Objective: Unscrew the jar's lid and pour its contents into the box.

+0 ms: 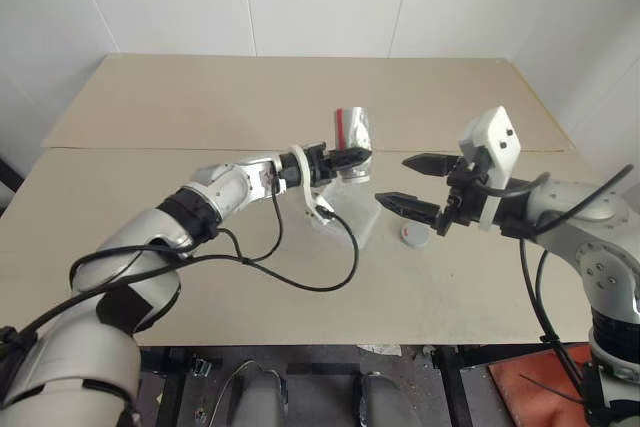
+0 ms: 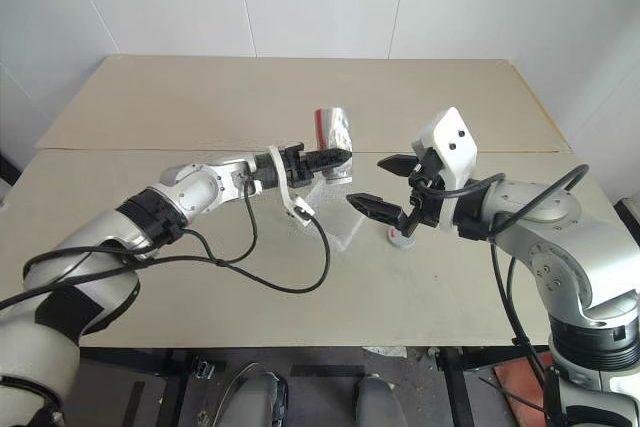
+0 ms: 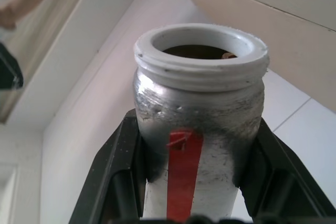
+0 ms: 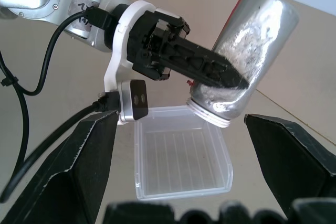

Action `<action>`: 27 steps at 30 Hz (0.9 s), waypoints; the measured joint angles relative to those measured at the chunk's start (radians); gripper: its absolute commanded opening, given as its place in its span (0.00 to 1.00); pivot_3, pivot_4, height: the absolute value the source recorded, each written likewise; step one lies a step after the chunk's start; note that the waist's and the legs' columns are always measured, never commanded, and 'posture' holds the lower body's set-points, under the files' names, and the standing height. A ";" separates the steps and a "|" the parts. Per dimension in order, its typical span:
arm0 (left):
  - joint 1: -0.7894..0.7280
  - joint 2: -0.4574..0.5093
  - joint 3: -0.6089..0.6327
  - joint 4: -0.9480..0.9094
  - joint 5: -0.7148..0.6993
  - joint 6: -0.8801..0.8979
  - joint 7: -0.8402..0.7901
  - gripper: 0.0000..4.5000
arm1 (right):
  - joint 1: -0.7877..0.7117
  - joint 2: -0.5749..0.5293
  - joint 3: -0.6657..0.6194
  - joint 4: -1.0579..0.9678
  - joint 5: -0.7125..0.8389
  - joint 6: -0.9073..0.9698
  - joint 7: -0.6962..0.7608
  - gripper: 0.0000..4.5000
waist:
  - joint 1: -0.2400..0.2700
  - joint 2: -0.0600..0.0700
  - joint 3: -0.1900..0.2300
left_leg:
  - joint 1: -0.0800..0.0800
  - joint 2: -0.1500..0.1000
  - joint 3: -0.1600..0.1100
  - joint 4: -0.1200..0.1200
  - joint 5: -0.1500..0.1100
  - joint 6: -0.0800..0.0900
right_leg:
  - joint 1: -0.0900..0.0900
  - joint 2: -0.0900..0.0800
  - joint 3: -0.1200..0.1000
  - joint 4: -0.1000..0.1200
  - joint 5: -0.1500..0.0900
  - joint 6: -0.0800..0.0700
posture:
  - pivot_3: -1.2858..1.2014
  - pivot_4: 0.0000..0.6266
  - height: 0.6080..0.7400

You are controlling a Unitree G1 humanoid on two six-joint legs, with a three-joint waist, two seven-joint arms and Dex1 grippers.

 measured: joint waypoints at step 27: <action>0.456 -0.296 0.900 -0.373 -1.390 0.770 -0.825 0.43 | 0.016 0.024 0.000 -0.004 0.035 -0.003 -0.007 0.99 | -0.020 0.001 0.000 | 0.002 -0.001 -0.004 0.002 0.000 0.000 | 0.003 0.000 -0.001 0.000 0.001 0.000 | 0.52 0.24 1.00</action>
